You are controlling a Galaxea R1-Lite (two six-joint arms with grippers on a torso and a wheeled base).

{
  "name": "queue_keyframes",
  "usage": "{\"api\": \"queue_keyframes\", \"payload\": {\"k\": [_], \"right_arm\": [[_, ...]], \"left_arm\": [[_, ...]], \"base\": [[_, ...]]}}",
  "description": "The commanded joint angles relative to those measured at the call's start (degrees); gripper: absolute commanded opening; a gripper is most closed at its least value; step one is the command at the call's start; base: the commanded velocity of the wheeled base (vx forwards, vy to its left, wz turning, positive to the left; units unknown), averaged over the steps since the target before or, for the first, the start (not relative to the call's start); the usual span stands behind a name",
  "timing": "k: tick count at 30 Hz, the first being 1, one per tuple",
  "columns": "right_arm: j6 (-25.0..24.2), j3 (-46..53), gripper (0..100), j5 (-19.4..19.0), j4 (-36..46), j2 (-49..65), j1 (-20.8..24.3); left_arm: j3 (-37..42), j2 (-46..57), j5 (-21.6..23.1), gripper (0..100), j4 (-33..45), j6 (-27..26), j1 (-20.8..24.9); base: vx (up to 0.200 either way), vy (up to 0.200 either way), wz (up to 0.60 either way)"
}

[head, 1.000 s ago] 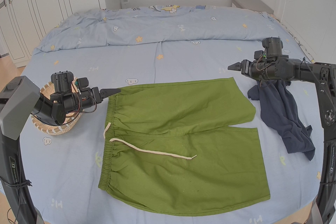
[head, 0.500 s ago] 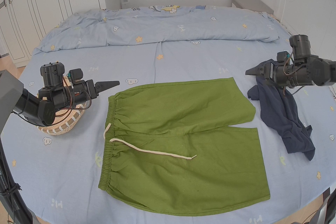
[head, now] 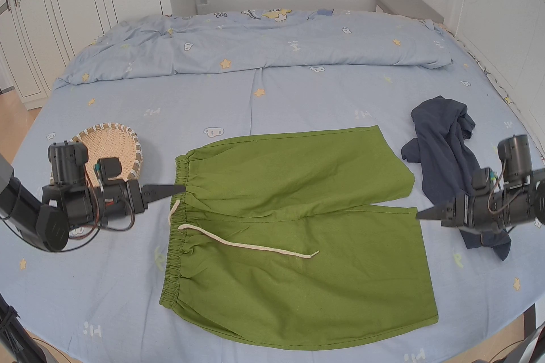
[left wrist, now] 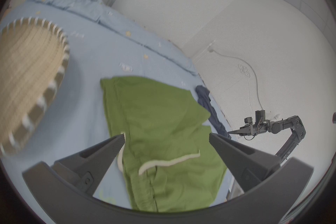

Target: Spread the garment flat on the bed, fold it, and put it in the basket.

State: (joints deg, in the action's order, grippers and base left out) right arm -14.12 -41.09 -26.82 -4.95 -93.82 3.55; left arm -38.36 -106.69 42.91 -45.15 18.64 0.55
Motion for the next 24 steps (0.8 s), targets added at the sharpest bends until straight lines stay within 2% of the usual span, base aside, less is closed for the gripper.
{"api": "queue_keyframes", "payload": {"k": [1, 7, 12, 16, 24], "right_arm": [[0.85, 15.69, 100, -2.54, -8.59, 7.77, -0.03], [0.93, 20.00, 100, -5.44, -9.46, 11.20, -0.47], [0.93, 21.41, 100, -5.44, -9.46, 13.22, -0.38], [0.85, 21.67, 100, -5.44, -9.38, 14.19, -0.38], [0.85, 22.64, 100, -5.35, -9.46, 15.60, -0.47]], "left_arm": [[14.28, 3.68, -0.02, 100, -0.20, -4.84, -0.55], [21.58, 3.07, 0.16, 100, -0.46, -12.49, -0.81], [24.65, 0.96, 0.51, 100, -1.60, -15.30, -2.22], [25.97, -3.26, 0.51, 100, -3.98, -21.45, -3.71], [29.05, -8.27, 0.59, 100, -10.92, -21.89, -2.57]], "base": [[0.000, 0.000, 0.00], [0.000, 0.000, 0.00], [0.000, 0.000, 0.00], [0.000, 0.000, 0.00], [0.000, 0.000, 0.00]]}}
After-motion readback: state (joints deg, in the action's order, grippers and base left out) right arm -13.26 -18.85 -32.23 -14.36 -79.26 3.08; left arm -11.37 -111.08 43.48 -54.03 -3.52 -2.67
